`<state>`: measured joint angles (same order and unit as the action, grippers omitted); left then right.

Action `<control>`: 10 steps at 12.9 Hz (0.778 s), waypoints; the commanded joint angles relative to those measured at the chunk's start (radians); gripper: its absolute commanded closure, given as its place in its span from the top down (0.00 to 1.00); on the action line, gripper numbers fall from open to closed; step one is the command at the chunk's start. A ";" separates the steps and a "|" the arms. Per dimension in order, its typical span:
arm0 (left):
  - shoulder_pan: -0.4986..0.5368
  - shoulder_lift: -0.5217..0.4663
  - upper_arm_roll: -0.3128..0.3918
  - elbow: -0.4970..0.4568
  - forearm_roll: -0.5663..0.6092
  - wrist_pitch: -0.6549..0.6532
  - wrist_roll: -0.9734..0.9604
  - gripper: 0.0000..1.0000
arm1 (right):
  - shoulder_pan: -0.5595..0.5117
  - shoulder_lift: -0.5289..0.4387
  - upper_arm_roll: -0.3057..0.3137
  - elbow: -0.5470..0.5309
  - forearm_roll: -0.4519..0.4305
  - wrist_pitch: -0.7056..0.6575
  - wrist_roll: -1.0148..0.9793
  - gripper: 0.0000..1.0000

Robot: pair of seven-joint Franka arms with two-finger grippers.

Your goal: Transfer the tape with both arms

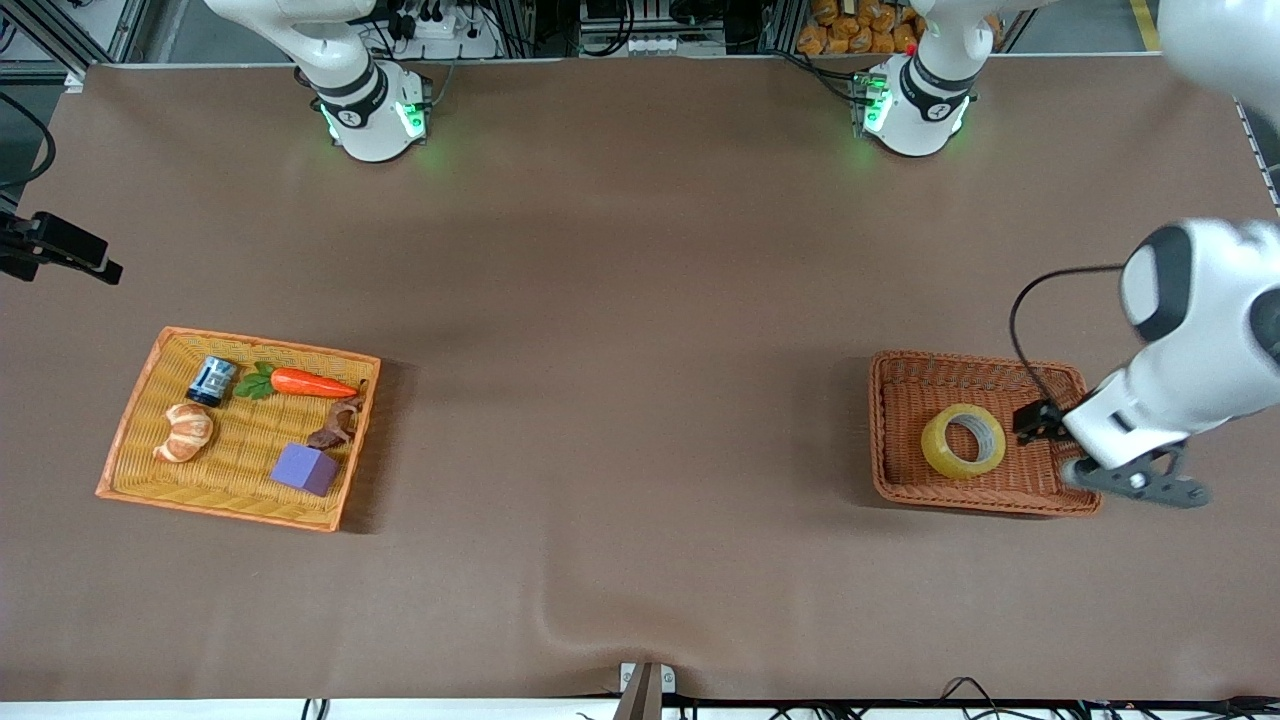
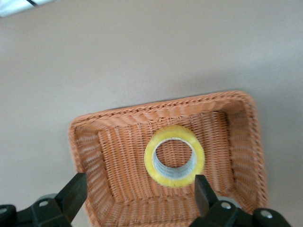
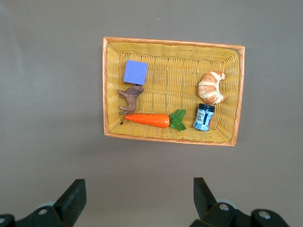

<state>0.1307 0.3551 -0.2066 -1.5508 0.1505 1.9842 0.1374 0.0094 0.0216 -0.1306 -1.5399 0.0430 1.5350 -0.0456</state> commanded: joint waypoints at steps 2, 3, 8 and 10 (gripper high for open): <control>0.009 -0.168 -0.008 0.004 -0.086 -0.183 -0.007 1.00 | -0.019 0.008 0.012 0.015 0.009 -0.009 0.007 1.00; 0.009 -0.186 -0.008 0.029 -0.097 -0.232 -0.009 1.00 | -0.019 0.008 0.012 0.015 0.009 -0.010 0.007 1.00; -0.043 -0.283 0.027 0.047 -0.114 -0.359 -0.076 1.00 | -0.005 0.006 0.019 0.015 -0.005 -0.010 -0.005 1.00; -0.167 -0.310 0.148 0.035 -0.112 -0.393 -0.120 1.00 | 0.041 0.003 0.026 0.015 -0.069 -0.012 -0.005 1.00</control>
<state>0.0594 0.0769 -0.1536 -1.5009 0.0538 1.6268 0.0553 0.0179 0.0236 -0.1156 -1.5396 0.0226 1.5350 -0.0502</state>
